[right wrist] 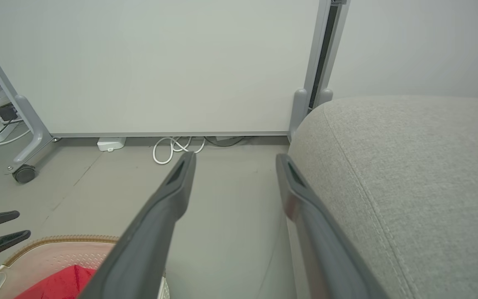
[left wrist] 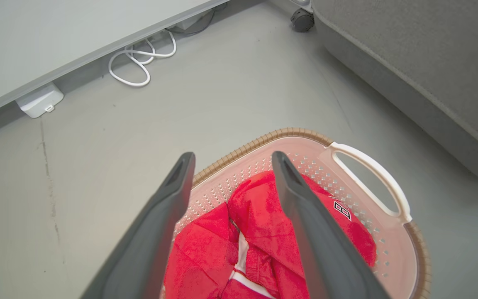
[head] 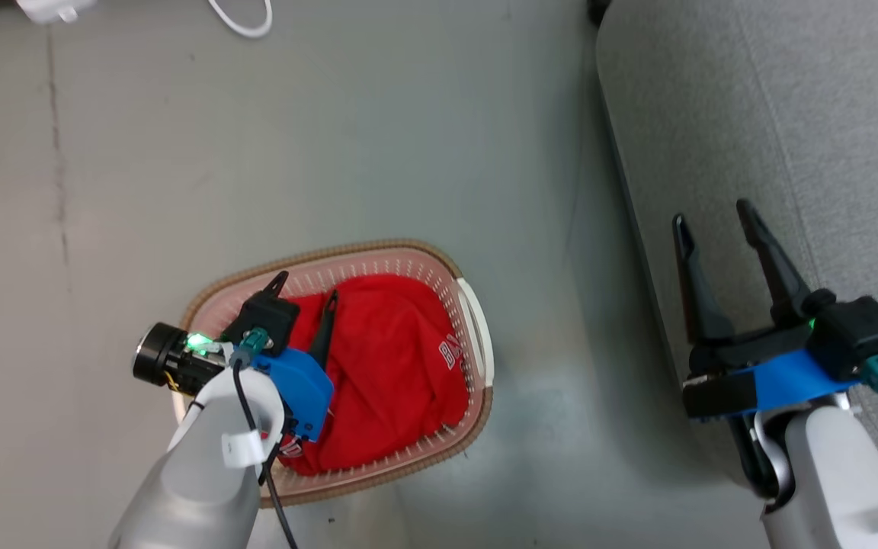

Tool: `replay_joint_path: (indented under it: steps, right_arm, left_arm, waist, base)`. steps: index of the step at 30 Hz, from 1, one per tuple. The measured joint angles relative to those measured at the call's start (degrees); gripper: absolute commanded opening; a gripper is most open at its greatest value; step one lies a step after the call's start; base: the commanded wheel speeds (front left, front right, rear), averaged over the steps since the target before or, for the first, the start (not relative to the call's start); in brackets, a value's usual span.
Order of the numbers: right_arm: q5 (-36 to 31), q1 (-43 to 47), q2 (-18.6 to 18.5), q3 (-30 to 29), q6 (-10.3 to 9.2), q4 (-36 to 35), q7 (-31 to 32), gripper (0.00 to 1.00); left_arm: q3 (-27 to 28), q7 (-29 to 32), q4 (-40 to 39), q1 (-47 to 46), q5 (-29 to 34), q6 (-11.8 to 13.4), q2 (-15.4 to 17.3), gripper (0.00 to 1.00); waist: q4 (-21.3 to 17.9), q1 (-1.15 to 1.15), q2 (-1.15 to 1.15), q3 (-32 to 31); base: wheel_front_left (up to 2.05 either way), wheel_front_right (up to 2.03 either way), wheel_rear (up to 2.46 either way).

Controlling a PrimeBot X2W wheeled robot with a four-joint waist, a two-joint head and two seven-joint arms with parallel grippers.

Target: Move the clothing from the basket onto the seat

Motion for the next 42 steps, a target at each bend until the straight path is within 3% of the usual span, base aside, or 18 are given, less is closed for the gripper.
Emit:
replay_joint_path:
  steps: [8, 11, 27, 36, 37, 38, 42]
  right_arm:
    - [0.8, -4.0, -1.1, 0.4, 0.01, -1.9, 0.0, 1.0]
    - [0.9, -5.4, -1.5, 0.2, 0.01, -2.9, 0.0, 1.0]
    - [2.1, -7.6, -2.0, 0.1, 0.01, -6.3, 0.0, 1.0]
    - [2.6, -7.8, -1.9, 0.1, 0.01, -7.6, 0.0, 1.0]
    - [2.6, -7.8, -1.9, 0.1, 0.01, -7.6, 0.0, 1.0]
    - [2.7, -7.9, -1.9, 0.1, 0.01, -7.6, 0.0, 1.0]
    - [2.9, -8.1, -1.9, 0.1, 0.01, -7.6, 0.0, 1.0]
  left_arm:
    - [-5.3, 1.6, 11.5, -8.4, -2.0, -0.3, -1.1, 1.0]
    - [-7.9, 5.5, 14.9, -11.4, -4.8, -0.3, -1.5, 1.0]
    - [-13.3, 15.8, 17.6, -19.1, -13.0, -0.3, 0.8, 1.0]
    - [-18.2, 15.6, 16.9, -19.6, -15.6, -0.3, -0.3, 0.98]
    - [-18.9, 15.4, 16.8, -19.6, -15.8, -0.3, -0.4, 0.39]
    - [-19.5, 15.3, 16.8, -19.6, -16.0, -0.3, -0.5, 0.0]
    - [-21.7, 14.9, 16.8, -19.6, -17.4, -0.3, -0.4, 0.0]
  waist:
    - [-1.2, 0.0, 0.0, 8.3]
    - [-1.8, 0.0, 0.0, 12.3]
    - [-3.9, 0.0, 0.0, 24.2]
    - [-4.5, -0.01, 0.0, 26.9]
    - [-4.5, -0.01, 0.0, 27.0]
    - [-4.5, -0.01, 0.0, 27.0]
    - [-4.5, -0.01, 0.0, 27.0]
  base:
    - [0.0, 0.0, 0.0]
    - [0.0, 0.0, 0.0]
    - [0.0, 0.0, 0.0]
    - [0.0, 0.0, 0.0]
    - [0.0, 0.0, 0.0]
    - [0.0, 0.0, 0.0]
    - [0.0, 0.0, 0.0]
